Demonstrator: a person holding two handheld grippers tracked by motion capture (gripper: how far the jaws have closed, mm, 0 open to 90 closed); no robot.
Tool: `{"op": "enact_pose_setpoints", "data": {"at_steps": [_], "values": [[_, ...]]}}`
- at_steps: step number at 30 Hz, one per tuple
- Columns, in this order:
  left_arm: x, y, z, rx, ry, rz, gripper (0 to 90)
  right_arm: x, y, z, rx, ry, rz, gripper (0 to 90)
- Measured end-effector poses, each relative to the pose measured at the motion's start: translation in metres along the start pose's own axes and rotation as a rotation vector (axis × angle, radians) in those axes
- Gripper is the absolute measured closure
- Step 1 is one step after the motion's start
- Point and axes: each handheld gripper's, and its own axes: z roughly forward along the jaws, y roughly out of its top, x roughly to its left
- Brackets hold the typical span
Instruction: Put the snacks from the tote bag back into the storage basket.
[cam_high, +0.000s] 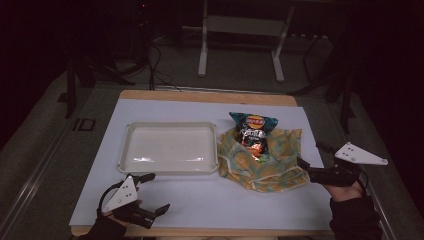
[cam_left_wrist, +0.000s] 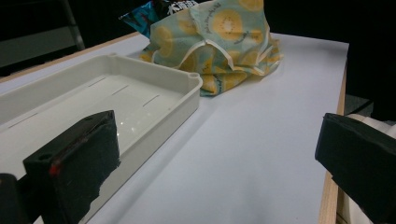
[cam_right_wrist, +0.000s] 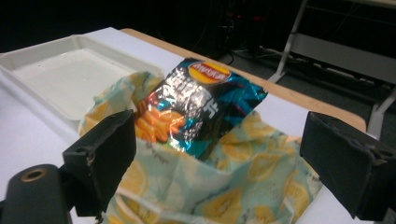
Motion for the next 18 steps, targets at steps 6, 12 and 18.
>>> {"op": "enact_pose_setpoints", "data": {"at_steps": [6, 12, 18], "values": [[0.000, 0.000, 0.000, 0.000, 0.000, -0.001, 0.3, -0.004, 0.012, 0.005, -0.014, -0.025, -0.025, 12.5], [0.000, 0.000, 0.000, 0.002, 0.001, -0.001, 0.3, -0.006, 0.023, 0.013, -0.037, -0.025, -0.028, 12.6], [0.000, 0.000, 0.000, 0.002, 0.001, 0.001, 0.3, -0.009, 0.037, 0.021, -0.043, -0.028, -0.045, 12.8]]}}
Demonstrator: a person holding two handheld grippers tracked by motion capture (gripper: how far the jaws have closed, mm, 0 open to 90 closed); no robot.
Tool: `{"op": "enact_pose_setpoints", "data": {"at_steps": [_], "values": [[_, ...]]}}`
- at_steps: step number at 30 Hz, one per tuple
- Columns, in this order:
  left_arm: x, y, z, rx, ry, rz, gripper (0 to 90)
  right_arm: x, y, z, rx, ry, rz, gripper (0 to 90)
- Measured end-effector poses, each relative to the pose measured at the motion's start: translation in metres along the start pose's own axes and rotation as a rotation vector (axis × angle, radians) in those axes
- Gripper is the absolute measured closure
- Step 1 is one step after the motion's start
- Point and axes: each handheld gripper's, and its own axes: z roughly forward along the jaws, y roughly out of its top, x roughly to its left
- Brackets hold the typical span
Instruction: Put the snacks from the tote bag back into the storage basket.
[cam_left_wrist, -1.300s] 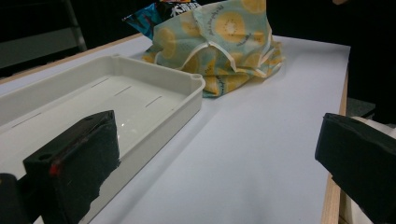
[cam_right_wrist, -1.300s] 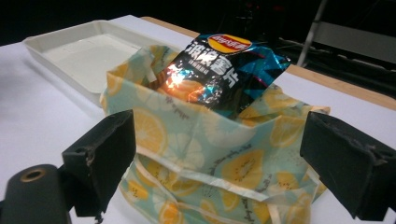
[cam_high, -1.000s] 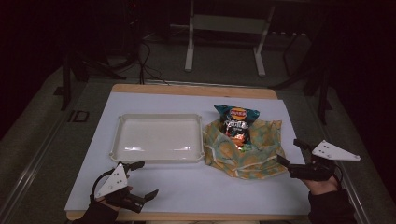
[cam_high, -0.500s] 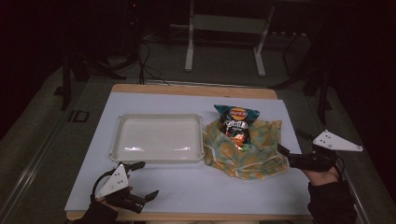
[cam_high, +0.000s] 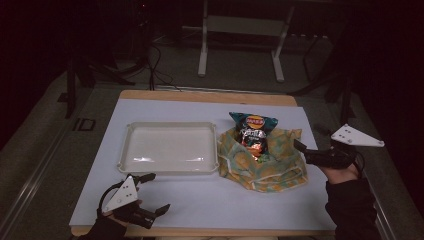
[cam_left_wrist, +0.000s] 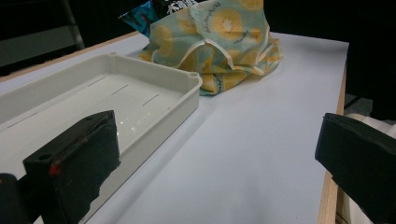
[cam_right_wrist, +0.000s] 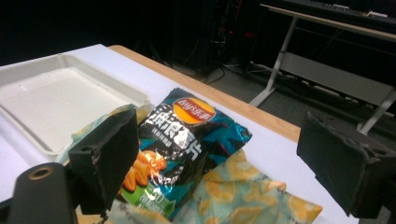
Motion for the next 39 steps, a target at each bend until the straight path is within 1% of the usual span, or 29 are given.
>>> {"op": "enact_pose_setpoints", "data": {"at_steps": [6, 10, 14, 19, 25, 27, 31, 37, 39], "values": [[0.000, 0.000, 0.000, 0.001, 0.002, 0.002, 0.3, -0.004, 0.011, 0.011, -0.007, 0.007, 0.001, 13.3], [0.000, 0.001, 0.000, -0.003, 0.004, -0.001, 0.3, -0.006, 0.016, 0.018, -0.011, 0.006, -0.008, 14.1], [0.000, 0.001, 0.000, -0.002, 0.000, 0.001, 0.3, -0.009, 0.019, 0.026, -0.004, 0.016, -0.010, 14.3], [0.000, 0.001, 0.000, -0.005, -0.002, -0.001, 0.3, -0.013, 0.022, 0.037, 0.008, 0.012, 0.010, 15.8], [-0.001, 0.001, 0.000, -0.003, -0.008, -0.001, 0.3, -0.021, 0.024, 0.053, 0.033, 0.007, 0.019, 17.3], [-0.001, 0.000, 0.000, -0.001, -0.012, 0.000, 0.3, -0.024, 0.022, 0.060, 0.043, 0.011, 0.020, 20.4], [0.000, 0.001, 0.000, -0.006, -0.009, -0.005, 0.3, -0.029, 0.015, 0.073, 0.057, 0.020, 0.036, 22.9], [0.000, 0.000, 0.000, 0.000, -0.010, -0.001, 0.3, -0.036, 0.000, 0.092, 0.094, 0.054, 0.060, 25.0], [0.000, 0.000, 0.000, 0.002, -0.009, -0.001, 0.3, -0.038, -0.005, 0.099, 0.109, 0.048, 0.063, 27.2]]}}
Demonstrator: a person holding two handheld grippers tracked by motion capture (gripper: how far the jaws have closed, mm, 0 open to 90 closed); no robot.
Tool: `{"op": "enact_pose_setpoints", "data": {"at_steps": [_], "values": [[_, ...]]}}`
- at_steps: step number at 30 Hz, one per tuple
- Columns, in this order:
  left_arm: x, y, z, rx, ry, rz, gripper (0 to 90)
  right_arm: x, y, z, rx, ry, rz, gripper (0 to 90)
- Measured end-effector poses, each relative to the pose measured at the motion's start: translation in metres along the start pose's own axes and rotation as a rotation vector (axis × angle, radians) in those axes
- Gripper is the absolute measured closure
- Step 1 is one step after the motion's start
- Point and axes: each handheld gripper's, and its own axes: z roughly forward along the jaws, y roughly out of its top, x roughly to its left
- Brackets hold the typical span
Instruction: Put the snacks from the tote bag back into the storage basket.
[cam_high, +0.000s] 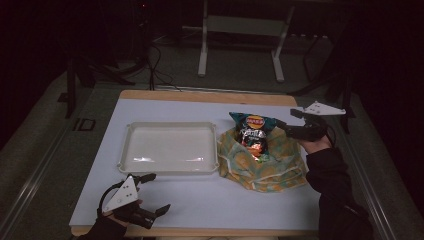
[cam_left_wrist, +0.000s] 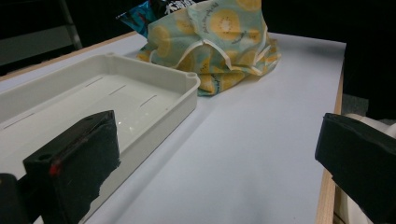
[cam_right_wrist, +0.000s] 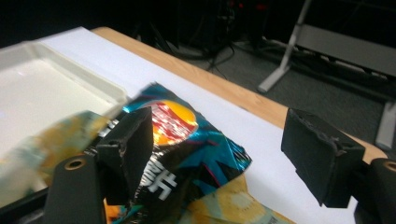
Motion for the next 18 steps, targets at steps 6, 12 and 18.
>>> {"op": "enact_pose_setpoints", "data": {"at_steps": [6, 12, 18], "values": [[0.000, 0.000, 0.000, 0.001, 0.000, 0.000, 0.3, -0.009, -0.010, 0.021, 0.036, 0.002, 0.017, 29.1], [0.000, -0.001, 0.000, 0.003, -0.002, -0.002, 0.3, -0.015, -0.021, 0.038, 0.070, 0.006, 0.032, 29.2], [0.000, -0.001, 0.000, 0.007, -0.003, 0.000, 0.3, -0.020, -0.032, 0.052, 0.103, 0.017, 0.050, 29.2]]}}
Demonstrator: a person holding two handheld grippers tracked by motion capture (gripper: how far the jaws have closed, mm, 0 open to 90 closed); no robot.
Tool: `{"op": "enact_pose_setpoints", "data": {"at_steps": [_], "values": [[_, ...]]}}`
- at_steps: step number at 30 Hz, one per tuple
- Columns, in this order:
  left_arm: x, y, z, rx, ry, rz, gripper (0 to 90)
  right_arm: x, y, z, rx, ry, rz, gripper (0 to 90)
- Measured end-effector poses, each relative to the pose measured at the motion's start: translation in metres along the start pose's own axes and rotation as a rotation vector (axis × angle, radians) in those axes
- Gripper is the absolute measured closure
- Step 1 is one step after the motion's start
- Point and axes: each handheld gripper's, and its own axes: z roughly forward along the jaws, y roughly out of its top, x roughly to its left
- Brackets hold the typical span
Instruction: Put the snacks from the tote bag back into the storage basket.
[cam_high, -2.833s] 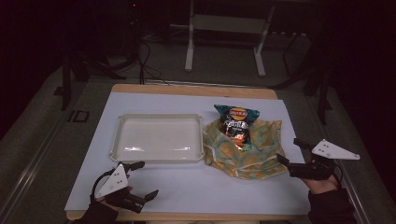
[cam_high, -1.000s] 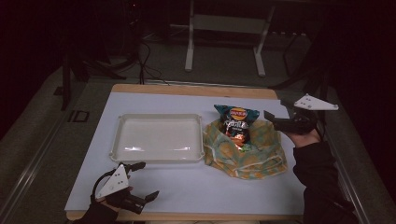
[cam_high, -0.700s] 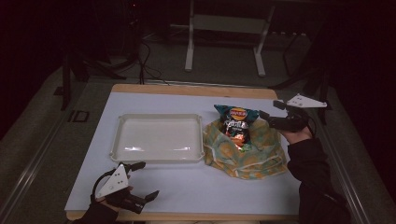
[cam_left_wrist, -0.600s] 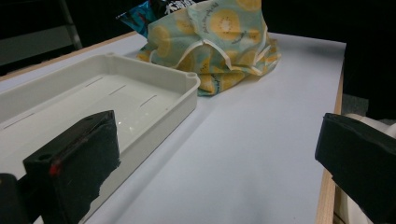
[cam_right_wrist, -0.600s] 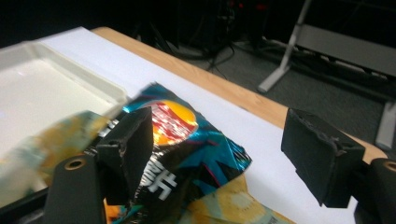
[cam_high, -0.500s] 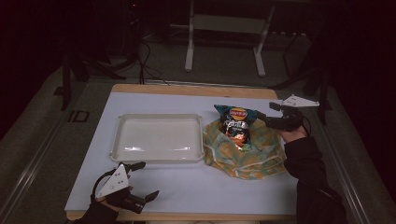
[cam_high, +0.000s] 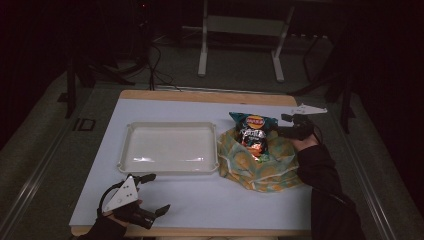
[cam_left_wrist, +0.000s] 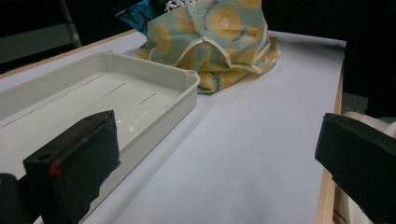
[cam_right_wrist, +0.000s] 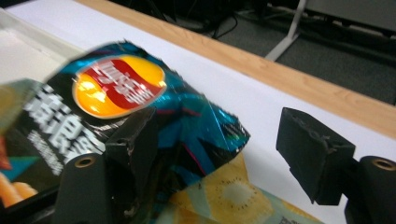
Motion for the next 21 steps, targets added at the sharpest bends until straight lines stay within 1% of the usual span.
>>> {"op": "enact_pose_setpoints", "data": {"at_steps": [2, 4, 10, 12, 14, 16, 19, 21], "values": [[0.000, 0.000, 0.000, 0.002, -0.001, -0.001, 0.3, -0.001, -0.003, 0.004, 0.012, 0.010, 0.009, 29.2], [0.000, 0.000, 0.000, 0.002, 0.000, -0.002, 0.3, -0.003, -0.006, 0.008, 0.025, 0.010, 0.012, 29.2], [0.000, -0.001, 0.001, 0.003, 0.000, -0.006, 0.2, -0.006, -0.009, 0.018, 0.045, 0.033, 0.023, 29.2], [0.000, -0.001, 0.001, 0.004, -0.001, -0.006, 0.3, -0.006, -0.009, 0.021, 0.053, 0.048, 0.029, 29.5], [0.001, -0.001, 0.001, 0.004, 0.000, -0.006, 0.3, -0.007, -0.009, 0.023, 0.057, 0.063, 0.031, 32.1], [0.001, -0.001, 0.001, 0.004, 0.000, -0.006, 0.2, -0.008, -0.008, 0.025, 0.059, 0.070, 0.025, 33.3], [0.001, -0.002, 0.002, 0.023, 0.003, -0.005, 0.2, -0.009, -0.006, 0.028, 0.070, 0.099, 0.040, 34.8], [0.001, -0.002, 0.002, 0.025, 0.000, -0.003, 0.3, -0.009, -0.006, 0.029, 0.073, 0.125, 0.051, 36.6]]}}
